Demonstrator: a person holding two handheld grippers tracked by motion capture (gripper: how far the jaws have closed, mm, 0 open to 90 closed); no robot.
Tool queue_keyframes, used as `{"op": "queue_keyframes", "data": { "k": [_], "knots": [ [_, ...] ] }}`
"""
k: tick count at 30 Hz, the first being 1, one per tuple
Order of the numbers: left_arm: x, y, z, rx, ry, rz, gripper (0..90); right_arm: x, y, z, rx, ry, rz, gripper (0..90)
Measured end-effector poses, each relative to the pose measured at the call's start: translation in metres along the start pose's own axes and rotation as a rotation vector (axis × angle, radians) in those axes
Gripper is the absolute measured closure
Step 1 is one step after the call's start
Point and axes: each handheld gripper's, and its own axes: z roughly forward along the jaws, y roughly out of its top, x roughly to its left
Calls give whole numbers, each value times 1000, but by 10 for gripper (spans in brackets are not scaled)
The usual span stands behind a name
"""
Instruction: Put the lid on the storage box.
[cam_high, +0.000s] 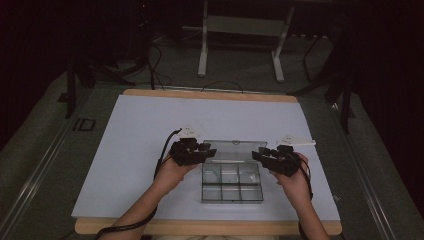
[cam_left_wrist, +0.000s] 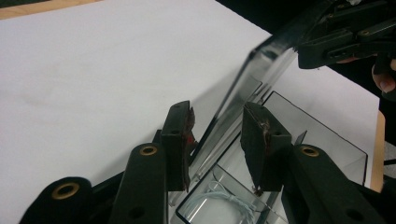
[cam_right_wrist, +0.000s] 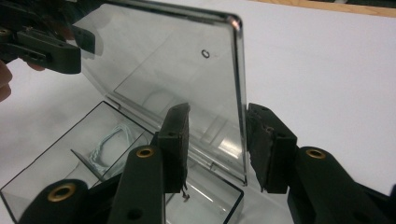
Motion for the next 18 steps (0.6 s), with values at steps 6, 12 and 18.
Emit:
{"op": "queue_keyframes", "data": {
  "k": [6,12,18],
  "knots": [
    [-2,-3,-5,-5,2,-3,614,2,-3,-4,-3,7,2,598],
    [-5,-6,-12,-9,10,-2,615,4,-5,-6,-2,4,-10,597],
    [-10,-11,-18,-8,6,10,616,6,-8,-9,-2,5,-25,581]
  ]
}}
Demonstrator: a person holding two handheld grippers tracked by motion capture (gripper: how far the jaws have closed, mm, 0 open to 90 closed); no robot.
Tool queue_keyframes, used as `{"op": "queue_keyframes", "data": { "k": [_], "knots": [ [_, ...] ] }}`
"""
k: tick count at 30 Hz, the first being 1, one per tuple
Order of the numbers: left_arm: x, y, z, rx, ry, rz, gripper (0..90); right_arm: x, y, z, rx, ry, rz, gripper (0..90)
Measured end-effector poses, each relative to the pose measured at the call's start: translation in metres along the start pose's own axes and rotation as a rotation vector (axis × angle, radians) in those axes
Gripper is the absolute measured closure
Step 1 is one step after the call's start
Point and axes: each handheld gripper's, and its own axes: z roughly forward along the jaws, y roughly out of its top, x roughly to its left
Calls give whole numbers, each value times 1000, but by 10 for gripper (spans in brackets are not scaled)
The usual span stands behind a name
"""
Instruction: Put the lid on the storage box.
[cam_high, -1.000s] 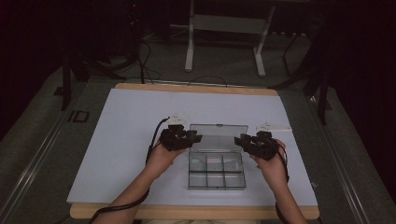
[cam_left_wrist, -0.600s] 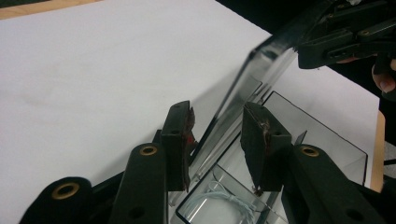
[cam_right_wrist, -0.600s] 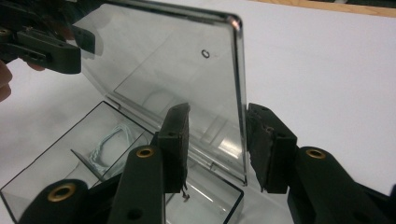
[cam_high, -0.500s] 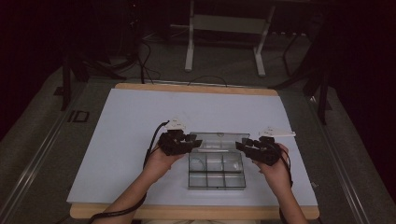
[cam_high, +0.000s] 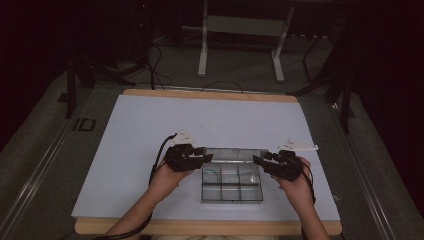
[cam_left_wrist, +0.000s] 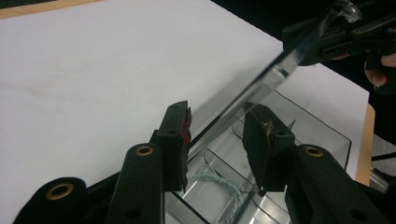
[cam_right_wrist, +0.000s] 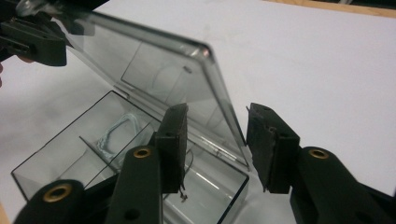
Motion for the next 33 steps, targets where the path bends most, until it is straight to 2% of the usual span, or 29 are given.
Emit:
{"op": "queue_keyframes", "data": {
  "k": [6,33],
  "knots": [
    [-3,-4,-5,2,-6,2,616,0,-6,-6,5,12,22,591],
    [-11,-29,-12,38,-26,14,633,5,-26,-15,24,44,28,607]
  ]
}}
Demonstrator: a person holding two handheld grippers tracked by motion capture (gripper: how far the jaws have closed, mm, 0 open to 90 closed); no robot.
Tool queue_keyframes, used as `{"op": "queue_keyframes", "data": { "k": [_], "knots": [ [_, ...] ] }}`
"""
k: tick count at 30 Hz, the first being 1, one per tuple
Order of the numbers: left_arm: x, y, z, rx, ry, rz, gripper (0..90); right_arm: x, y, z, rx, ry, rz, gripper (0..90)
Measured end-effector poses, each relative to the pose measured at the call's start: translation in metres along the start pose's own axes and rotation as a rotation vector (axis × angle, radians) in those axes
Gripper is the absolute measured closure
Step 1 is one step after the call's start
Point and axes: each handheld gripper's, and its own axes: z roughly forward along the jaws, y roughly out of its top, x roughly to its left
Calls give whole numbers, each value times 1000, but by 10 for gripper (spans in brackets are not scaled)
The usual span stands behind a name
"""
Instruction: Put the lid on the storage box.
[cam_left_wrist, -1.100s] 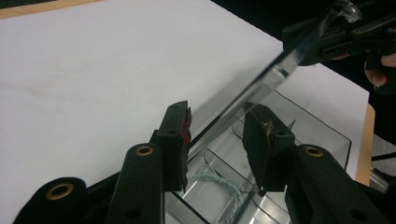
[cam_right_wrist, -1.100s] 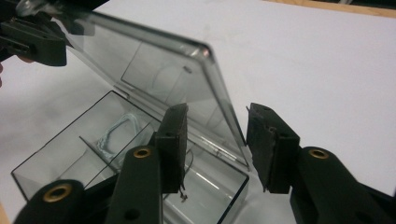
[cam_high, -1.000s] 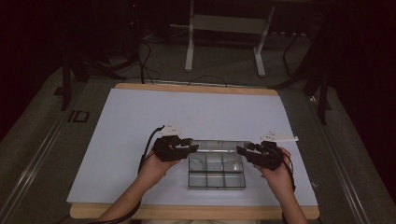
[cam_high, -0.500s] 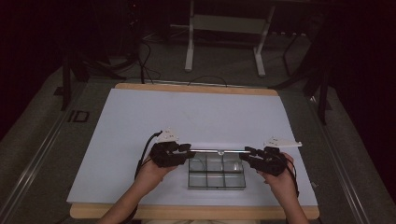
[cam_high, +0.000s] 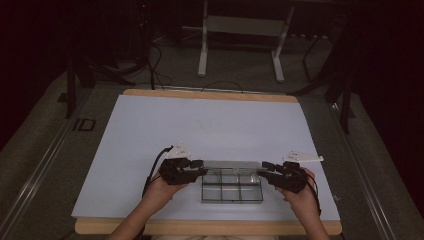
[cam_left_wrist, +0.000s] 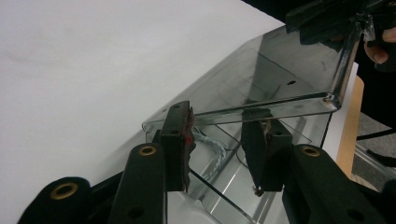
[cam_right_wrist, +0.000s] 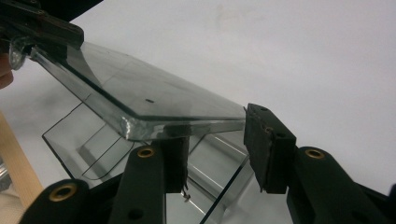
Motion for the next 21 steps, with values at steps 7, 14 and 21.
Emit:
{"op": "queue_keyframes", "data": {
  "k": [7,14,21],
  "knots": [
    [1,-5,3,13,-5,-2,622,0,-5,1,11,2,4,604],
    [2,-8,3,19,-13,-5,606,-1,-10,2,22,10,8,602],
    [2,-14,6,33,-22,-3,595,-3,-16,5,37,19,21,601]
  ]
}}
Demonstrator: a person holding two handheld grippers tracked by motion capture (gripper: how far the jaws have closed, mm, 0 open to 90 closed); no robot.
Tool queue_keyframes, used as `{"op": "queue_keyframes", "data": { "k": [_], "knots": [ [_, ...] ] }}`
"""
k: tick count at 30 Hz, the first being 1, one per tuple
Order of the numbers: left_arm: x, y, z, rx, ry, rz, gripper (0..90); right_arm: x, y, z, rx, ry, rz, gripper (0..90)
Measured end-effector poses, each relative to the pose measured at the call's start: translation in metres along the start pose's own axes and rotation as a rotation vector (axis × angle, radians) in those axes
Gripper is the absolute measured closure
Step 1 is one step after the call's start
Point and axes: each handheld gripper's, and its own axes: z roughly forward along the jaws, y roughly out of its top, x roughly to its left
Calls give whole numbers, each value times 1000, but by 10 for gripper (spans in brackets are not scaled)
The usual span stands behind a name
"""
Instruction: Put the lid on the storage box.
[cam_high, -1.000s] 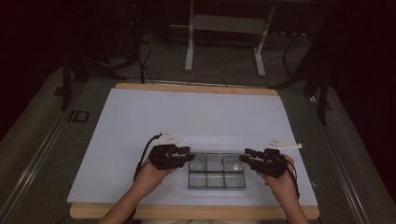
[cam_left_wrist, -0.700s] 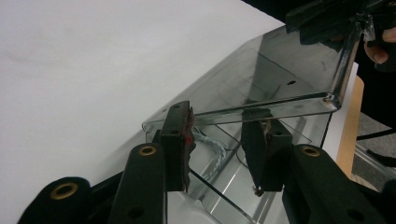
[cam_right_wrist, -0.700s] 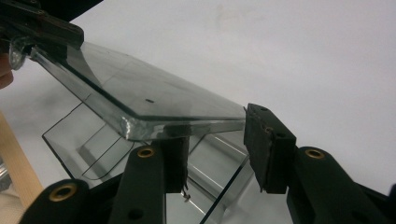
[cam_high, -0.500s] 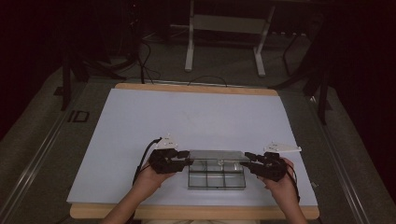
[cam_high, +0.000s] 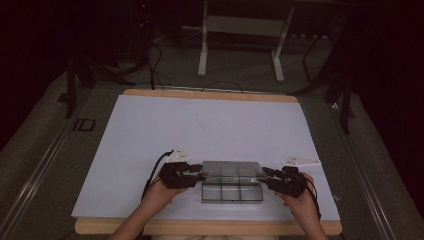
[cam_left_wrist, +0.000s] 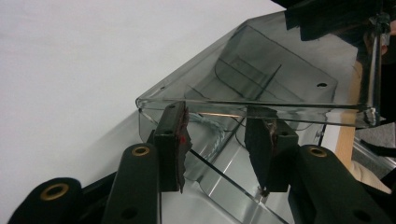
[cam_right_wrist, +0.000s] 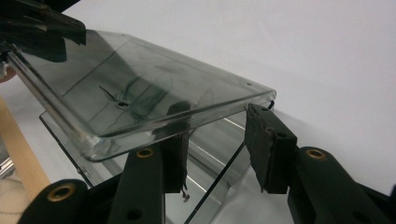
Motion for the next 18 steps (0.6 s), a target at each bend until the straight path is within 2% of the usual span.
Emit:
{"op": "queue_keyframes", "data": {
  "k": [9,18],
  "knots": [
    [3,-6,1,12,-1,-6,595,-1,-5,2,20,-1,-6,585],
    [5,-11,3,26,-7,-19,595,-10,-11,0,23,-19,25,565]
  ]
}}
